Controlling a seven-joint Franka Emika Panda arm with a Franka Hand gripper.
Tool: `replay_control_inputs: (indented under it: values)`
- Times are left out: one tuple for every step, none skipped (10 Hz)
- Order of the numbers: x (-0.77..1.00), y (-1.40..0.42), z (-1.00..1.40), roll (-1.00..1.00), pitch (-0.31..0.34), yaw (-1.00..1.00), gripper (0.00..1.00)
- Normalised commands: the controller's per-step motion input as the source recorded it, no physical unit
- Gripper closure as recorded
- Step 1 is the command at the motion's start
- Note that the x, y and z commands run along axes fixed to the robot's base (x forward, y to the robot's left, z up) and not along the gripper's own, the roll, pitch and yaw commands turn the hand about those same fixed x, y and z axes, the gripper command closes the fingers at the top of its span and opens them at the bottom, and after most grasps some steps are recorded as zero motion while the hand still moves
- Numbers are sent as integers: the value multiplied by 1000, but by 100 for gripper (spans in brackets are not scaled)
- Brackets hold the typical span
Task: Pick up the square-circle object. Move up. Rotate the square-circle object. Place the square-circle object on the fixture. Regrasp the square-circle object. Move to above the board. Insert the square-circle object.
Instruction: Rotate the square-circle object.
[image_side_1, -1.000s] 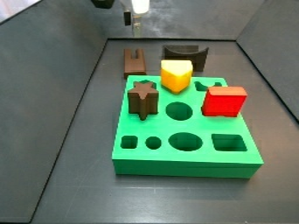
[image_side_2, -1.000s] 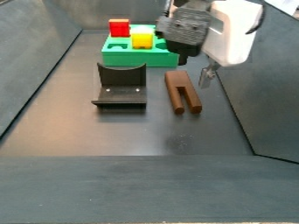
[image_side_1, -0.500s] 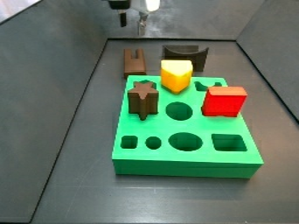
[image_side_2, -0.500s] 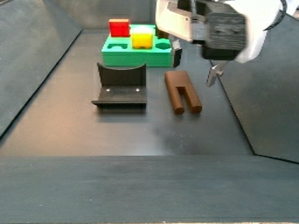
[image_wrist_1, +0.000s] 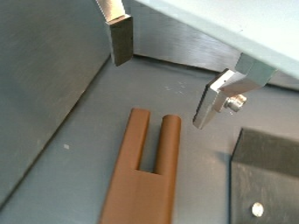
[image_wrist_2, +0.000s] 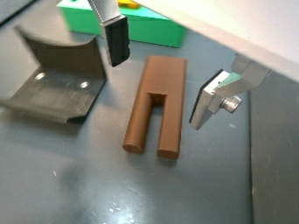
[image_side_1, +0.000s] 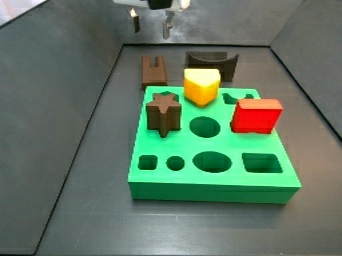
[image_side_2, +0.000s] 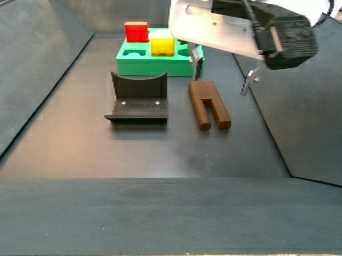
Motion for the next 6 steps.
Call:
replay_control_inputs:
  values:
    - [34, -3, -28, 8, -26, 1000, 0]
    - [34, -3, -28, 10, -30, 1000, 0]
    - [34, -3, -28, 11, -35, 1000, 0]
    - [33, -3, -29, 15, -45, 1000, 0]
    - [32, -3, -29, 16, -48, 813, 0]
    - [31, -3, -30, 16, -47, 569, 0]
